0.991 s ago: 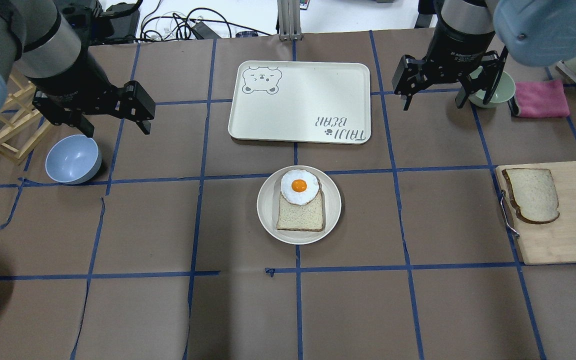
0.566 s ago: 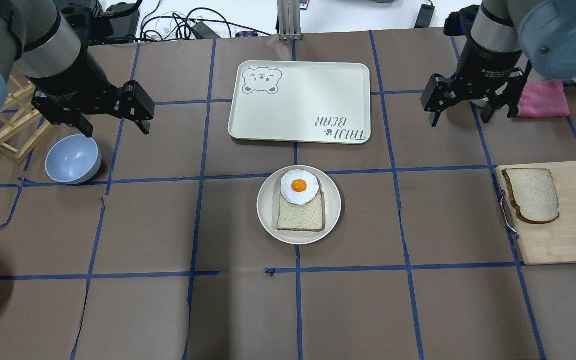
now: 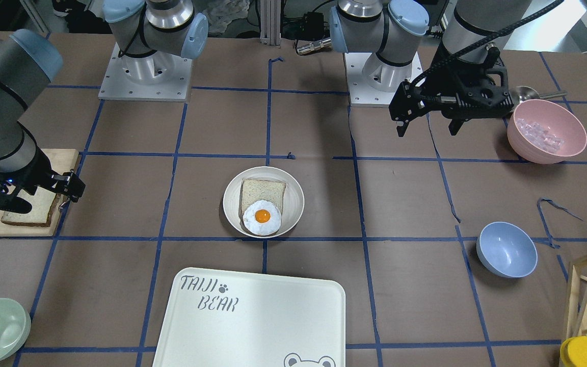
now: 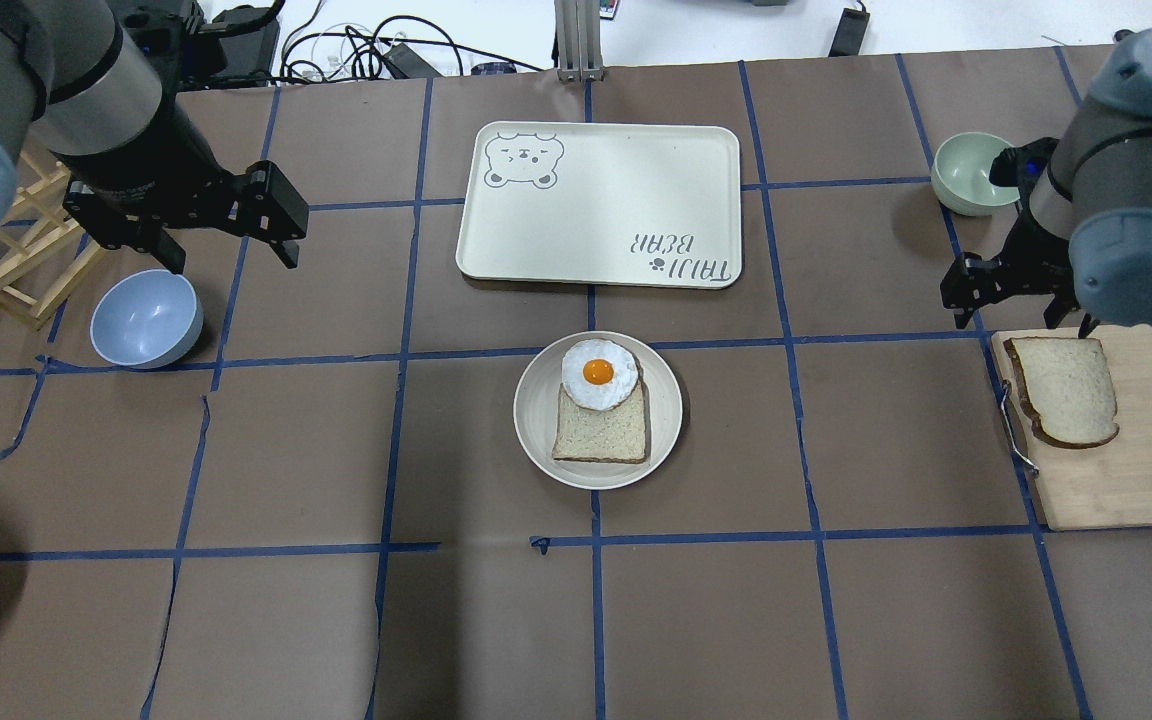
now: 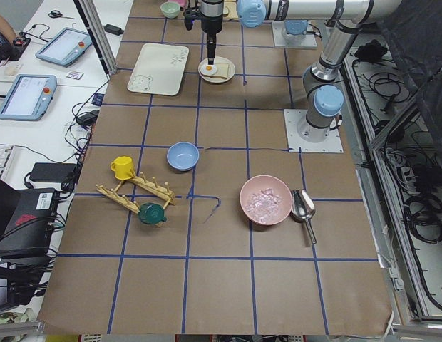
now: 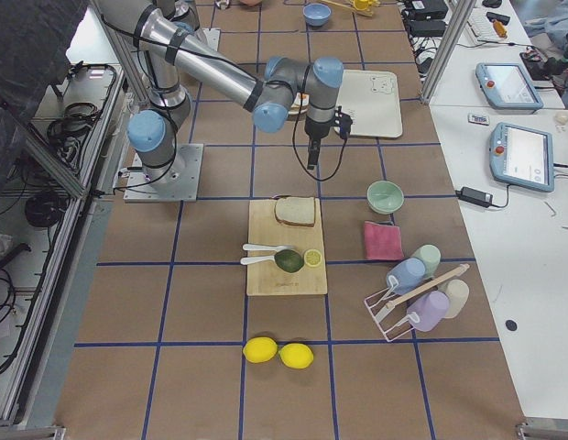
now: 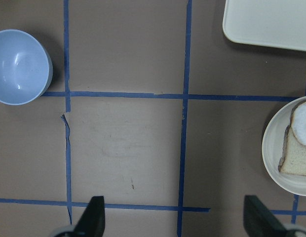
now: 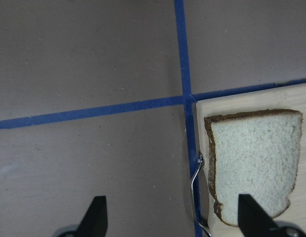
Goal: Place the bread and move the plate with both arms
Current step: 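Lower the right gripper and grasp the white bread slice by its edge, then carry the bread slice with the right gripper over the egg plate, then release the bread onto the egg and raise the right gripper away, then reach the left gripper to the plate rim and grasp it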
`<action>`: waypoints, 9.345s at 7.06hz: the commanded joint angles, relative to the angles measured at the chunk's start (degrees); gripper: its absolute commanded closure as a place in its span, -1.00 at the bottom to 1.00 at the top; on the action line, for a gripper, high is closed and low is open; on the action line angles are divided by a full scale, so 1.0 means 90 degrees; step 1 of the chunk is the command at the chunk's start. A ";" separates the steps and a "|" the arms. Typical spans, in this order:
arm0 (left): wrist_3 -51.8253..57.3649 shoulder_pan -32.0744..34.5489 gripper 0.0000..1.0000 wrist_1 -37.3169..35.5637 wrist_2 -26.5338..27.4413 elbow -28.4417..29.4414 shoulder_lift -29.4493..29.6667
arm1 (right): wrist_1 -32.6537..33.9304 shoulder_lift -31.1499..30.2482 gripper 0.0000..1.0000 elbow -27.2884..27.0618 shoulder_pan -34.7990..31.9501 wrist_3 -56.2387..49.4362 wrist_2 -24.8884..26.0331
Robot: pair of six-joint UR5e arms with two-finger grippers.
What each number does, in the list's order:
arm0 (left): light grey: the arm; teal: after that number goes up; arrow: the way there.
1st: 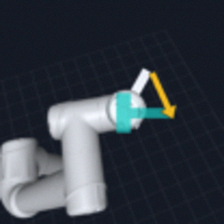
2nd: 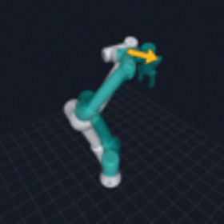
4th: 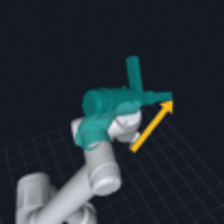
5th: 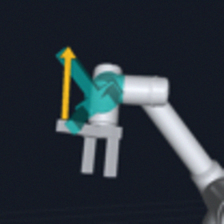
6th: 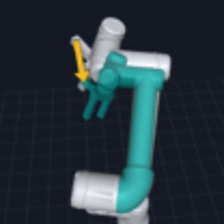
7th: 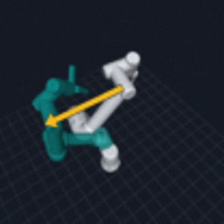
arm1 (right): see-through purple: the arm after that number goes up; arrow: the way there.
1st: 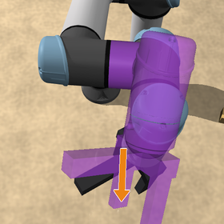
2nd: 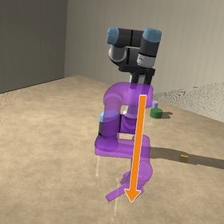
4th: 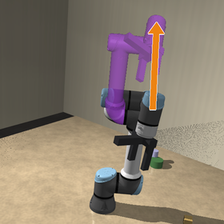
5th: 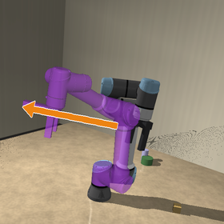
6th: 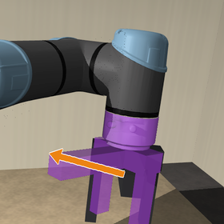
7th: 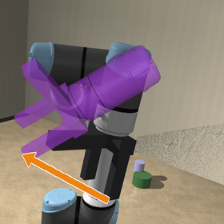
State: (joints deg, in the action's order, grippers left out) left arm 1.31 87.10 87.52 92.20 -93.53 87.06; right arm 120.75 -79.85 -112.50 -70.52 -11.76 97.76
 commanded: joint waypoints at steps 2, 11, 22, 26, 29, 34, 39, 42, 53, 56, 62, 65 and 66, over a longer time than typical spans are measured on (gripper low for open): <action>0.0001 0.0000 -1.00 0.0012 0.0039 -0.0009 -0.0005 | 0.0928 0.0687 -0.51 -0.0557 0.0277 -0.0177 0.0737; 0.0001 0.0000 -1.00 -0.0027 0.0039 -0.0008 -0.0015 | 0.0841 0.0524 1.00 -0.0802 0.0238 -0.0432 0.1345; -0.0058 -0.0010 -1.00 -0.0251 0.0010 0.0001 0.0161 | -0.1021 -0.1137 1.00 -0.0080 -0.2686 0.1567 0.0947; -0.0106 0.0000 -1.00 -0.0242 0.0000 -0.0018 0.0171 | -0.0858 0.0372 1.00 0.1546 -0.5558 0.5098 0.0632; -0.0019 -0.0010 -1.00 -0.0232 0.0020 -0.0018 0.0171 | -0.0325 0.1030 1.00 0.1641 -0.6100 0.5469 0.0681; -0.0028 -0.0030 -1.00 -0.0222 -0.0029 -0.0018 0.0200 | 0.0440 0.1041 0.66 0.1074 -0.6090 0.5437 0.0720; -0.0096 -0.0059 -1.00 -0.0134 0.0001 -0.0018 0.0405 | -0.1500 0.0201 -1.00 0.2824 -0.3615 0.3188 -0.0861; -0.0397 0.0096 -1.00 -0.0484 -0.0281 -0.0455 0.0610 | -0.2762 0.0259 -1.00 0.3710 -0.2821 0.1914 -0.0775; -0.0488 0.1406 -0.32 -0.3757 -0.1513 -0.1864 0.2338 | -0.3397 -0.0345 -1.00 0.3808 -0.2585 0.1844 -0.0960; -0.0487 0.1454 -0.21 -0.3738 -0.1533 -0.1932 0.2582 | -0.3397 -0.0395 -1.00 0.3730 -0.2575 0.1375 -0.0950; -0.0546 0.1572 0.24 -0.3757 -0.1533 -0.1952 0.2807 | -0.3387 -0.0395 -1.00 0.3720 -0.2575 0.1384 -0.0950; -0.1061 0.1611 1.00 -0.3709 -0.1562 -0.1952 0.2817 | -0.3387 -0.0385 -1.00 0.3720 -0.2575 0.1385 -0.0950; -0.1073 0.1650 1.00 -0.3670 -0.1562 -0.1923 0.2711 | -0.3387 -0.0385 -1.00 0.3720 -0.2565 0.1384 -0.0950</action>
State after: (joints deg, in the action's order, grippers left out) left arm -7.25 101.60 54.12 78.16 -111.03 112.19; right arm 90.27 -83.33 -79.01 -93.67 0.73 89.20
